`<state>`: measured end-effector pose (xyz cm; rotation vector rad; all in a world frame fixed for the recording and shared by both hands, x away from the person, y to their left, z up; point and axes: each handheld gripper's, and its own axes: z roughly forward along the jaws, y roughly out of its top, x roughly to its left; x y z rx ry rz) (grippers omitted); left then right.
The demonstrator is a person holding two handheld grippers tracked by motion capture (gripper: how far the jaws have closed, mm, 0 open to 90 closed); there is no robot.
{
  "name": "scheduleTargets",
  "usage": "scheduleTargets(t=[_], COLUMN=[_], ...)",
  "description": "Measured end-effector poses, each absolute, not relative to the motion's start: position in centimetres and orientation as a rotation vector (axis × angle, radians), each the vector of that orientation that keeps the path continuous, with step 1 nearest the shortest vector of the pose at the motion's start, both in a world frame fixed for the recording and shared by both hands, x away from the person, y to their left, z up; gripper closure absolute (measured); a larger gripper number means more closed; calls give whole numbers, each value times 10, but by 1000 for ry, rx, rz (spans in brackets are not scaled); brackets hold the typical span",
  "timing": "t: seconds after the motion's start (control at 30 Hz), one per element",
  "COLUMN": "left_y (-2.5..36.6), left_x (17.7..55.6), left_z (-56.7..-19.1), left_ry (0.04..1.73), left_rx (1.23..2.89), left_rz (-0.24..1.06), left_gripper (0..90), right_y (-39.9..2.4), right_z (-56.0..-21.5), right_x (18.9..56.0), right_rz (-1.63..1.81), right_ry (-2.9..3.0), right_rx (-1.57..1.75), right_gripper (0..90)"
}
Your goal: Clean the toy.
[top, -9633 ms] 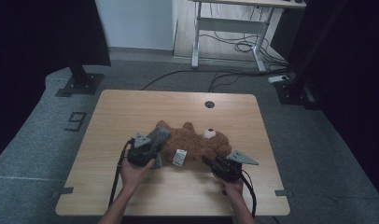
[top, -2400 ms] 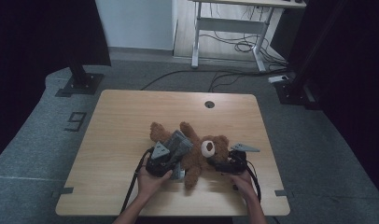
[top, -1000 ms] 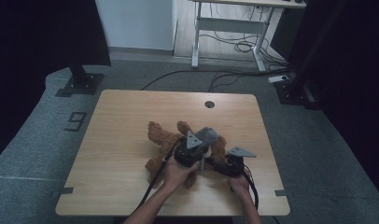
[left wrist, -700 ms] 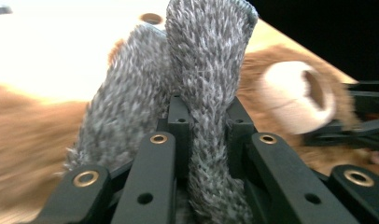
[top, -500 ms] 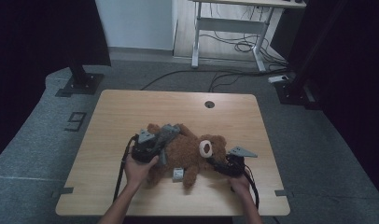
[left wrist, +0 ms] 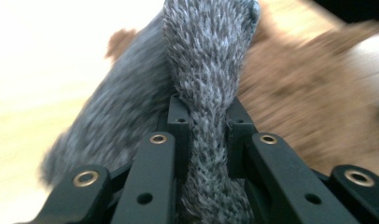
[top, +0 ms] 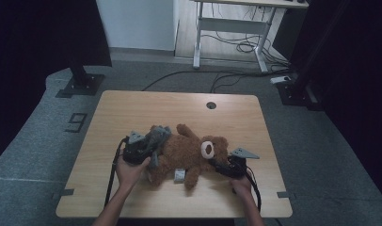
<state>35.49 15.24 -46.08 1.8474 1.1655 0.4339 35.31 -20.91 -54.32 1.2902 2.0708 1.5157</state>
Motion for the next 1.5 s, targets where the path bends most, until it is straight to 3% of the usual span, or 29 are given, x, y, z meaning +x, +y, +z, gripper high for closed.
scheduleTargets(t=[0.1,0.27,0.33,0.57,0.83,0.93,1.1,1.5], left_y=[113,60,19,-38,-13,3,50,117], left_x=[350,352,358,362,355,352,352,352], left_z=[-431,-419,-421,-450,-454,-456,-471,-467], left_ry=[1042,938,895,858,864,891,964,1075], left_rx=[1855,1904,1947,2068,2042,2072,1991,1887], left_rz=[422,395,355,347,361,454,336,350], left_gripper=[772,772,771,770,772,771,772,765], right_y=[-208,-208,-208,-209,-206,-208,-209,-211], right_z=[-543,-543,-543,-544,-544,-545,-546,-547], right_x=[353,352,351,351,350,351,352,352], right_rz=[1511,1508,1507,1508,1474,1498,1518,1539], right_ry=[2068,2062,2066,2073,2079,2068,2072,2062], right_rx=[1288,1290,1287,1282,1260,1286,1278,1296], right_gripper=[411,411,410,409,408,407,401,400])
